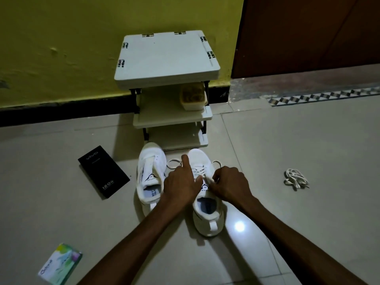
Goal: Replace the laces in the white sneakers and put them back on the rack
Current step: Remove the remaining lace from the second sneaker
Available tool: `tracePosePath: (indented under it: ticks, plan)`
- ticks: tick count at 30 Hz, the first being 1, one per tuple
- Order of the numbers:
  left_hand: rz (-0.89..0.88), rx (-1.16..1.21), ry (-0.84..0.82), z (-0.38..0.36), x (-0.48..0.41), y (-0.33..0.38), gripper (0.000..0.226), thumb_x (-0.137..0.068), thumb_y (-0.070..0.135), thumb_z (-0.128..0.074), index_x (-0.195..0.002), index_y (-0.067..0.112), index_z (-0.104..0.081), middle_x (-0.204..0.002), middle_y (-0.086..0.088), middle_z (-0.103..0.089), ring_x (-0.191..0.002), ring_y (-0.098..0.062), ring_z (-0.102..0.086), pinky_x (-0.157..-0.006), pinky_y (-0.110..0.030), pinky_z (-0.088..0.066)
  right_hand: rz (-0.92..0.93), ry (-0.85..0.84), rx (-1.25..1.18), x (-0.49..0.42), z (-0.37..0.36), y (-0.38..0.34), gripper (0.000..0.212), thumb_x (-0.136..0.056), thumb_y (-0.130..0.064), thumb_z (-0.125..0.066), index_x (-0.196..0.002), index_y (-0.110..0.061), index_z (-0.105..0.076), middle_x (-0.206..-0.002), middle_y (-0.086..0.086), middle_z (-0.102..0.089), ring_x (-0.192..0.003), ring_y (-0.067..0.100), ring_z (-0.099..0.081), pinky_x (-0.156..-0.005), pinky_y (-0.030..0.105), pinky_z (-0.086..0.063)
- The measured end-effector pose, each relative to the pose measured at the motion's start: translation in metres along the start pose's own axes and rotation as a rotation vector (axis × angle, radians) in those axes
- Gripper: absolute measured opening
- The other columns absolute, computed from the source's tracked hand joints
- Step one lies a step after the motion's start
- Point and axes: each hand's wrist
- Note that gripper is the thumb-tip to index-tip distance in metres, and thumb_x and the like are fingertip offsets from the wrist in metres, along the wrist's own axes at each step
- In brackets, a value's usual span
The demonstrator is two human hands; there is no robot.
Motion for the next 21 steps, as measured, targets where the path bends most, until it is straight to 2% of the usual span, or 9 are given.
tracePosePath:
  ticks: [3,5,7,9,11,13,16,19,21]
  plan:
    - [0.022,0.103,-0.045,-0.004,0.001,-0.002,0.071,-0.086,0.045,-0.063,-0.136,0.012,-0.026,-0.113,-0.012,-0.064,-0.103,-0.034,-0.062,-0.079,-0.037,-0.046,0.061,0.047,0.045,-0.001,-0.007,-0.007,0.033,-0.086,-0.05,-0.06,-0.079,-0.018,-0.061,-0.076,0.003,-0.062,-0.071,0.022,-0.062,-0.06,0.025,-0.045]
    - [0.002,0.118,-0.024,-0.007,0.003,-0.002,0.067,-0.085,0.037,-0.066,-0.133,0.012,-0.027,-0.108,-0.013,-0.066,-0.098,-0.034,-0.064,-0.079,-0.039,-0.05,0.085,0.041,0.091,-0.002,-0.009,-0.008,0.031,-0.088,-0.041,-0.059,-0.07,-0.018,-0.048,-0.071,0.001,-0.052,-0.066,0.021,-0.054,-0.054,0.025,-0.035]
    - [-0.012,0.154,0.017,-0.009,0.006,-0.005,0.06,-0.086,0.028,-0.064,-0.132,0.013,-0.027,-0.106,-0.013,-0.067,-0.093,-0.032,-0.065,-0.076,-0.039,-0.052,0.105,0.033,0.092,-0.002,-0.011,-0.005,0.028,-0.087,-0.032,-0.058,-0.068,-0.016,-0.046,-0.066,0.001,-0.047,-0.063,0.021,-0.049,-0.051,0.026,-0.03]
    - [0.065,0.276,0.019,-0.008,0.007,-0.013,0.056,-0.088,0.021,-0.062,-0.132,0.011,-0.029,-0.11,-0.014,-0.066,-0.095,-0.032,-0.065,-0.075,-0.036,-0.051,0.045,0.034,-0.068,-0.003,-0.015,0.007,0.029,-0.082,-0.026,-0.062,-0.062,-0.008,-0.052,-0.057,0.007,-0.051,-0.057,0.028,-0.054,-0.047,0.029,-0.037]
    - [0.19,0.43,-0.038,-0.007,0.006,-0.021,0.053,-0.087,0.02,-0.063,-0.129,0.009,-0.033,-0.114,-0.018,-0.062,-0.101,-0.034,-0.061,-0.079,-0.038,-0.047,-0.126,0.011,-0.392,-0.006,-0.015,0.019,0.028,-0.077,-0.023,-0.069,-0.063,0.001,-0.065,-0.06,0.017,-0.064,-0.059,0.032,-0.065,-0.057,0.04,-0.055]
    - [0.238,0.491,-0.069,-0.005,0.005,-0.024,0.048,-0.084,0.02,-0.063,-0.122,0.01,-0.035,-0.112,-0.02,-0.061,-0.1,-0.036,-0.059,-0.079,-0.039,-0.045,-0.277,-0.053,-0.616,-0.009,-0.013,0.026,0.024,-0.072,-0.02,-0.075,-0.067,0.003,-0.07,-0.066,0.018,-0.07,-0.06,0.03,-0.069,-0.066,0.047,-0.059]
    - [0.204,0.439,-0.042,-0.004,0.007,-0.019,0.046,-0.084,0.02,-0.062,-0.12,0.015,-0.034,-0.103,-0.016,-0.064,-0.093,-0.035,-0.062,-0.07,-0.035,-0.042,-0.24,-0.098,-0.527,-0.012,-0.01,0.021,0.021,-0.075,-0.021,-0.074,-0.075,0.0,-0.072,-0.072,0.017,-0.072,-0.066,0.031,-0.071,-0.069,0.045,-0.06]
    - [0.138,0.364,0.019,-0.004,0.01,-0.013,0.051,-0.082,0.019,-0.067,-0.12,0.019,-0.034,-0.096,-0.008,-0.067,-0.088,-0.029,-0.065,-0.067,-0.033,-0.044,0.004,0.064,-0.184,-0.006,-0.003,0.002,0.018,-0.078,-0.033,-0.07,-0.09,-0.02,-0.069,-0.084,-0.002,-0.068,-0.078,0.02,-0.067,-0.066,0.028,-0.051]
    - [0.107,0.336,0.046,-0.005,0.011,-0.01,0.052,-0.082,0.019,-0.068,-0.123,0.019,-0.036,-0.098,-0.007,-0.067,-0.089,-0.029,-0.065,-0.067,-0.034,-0.046,0.176,0.138,-0.066,-0.005,0.0,-0.011,0.023,-0.081,-0.033,-0.069,-0.102,-0.025,-0.067,-0.096,-0.004,-0.063,-0.085,0.019,-0.062,-0.069,0.027,-0.048]
Point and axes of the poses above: each hand's wrist, its own x-axis away from the middle knuckle, its own z-axis out of the back of the hand, y = z × x
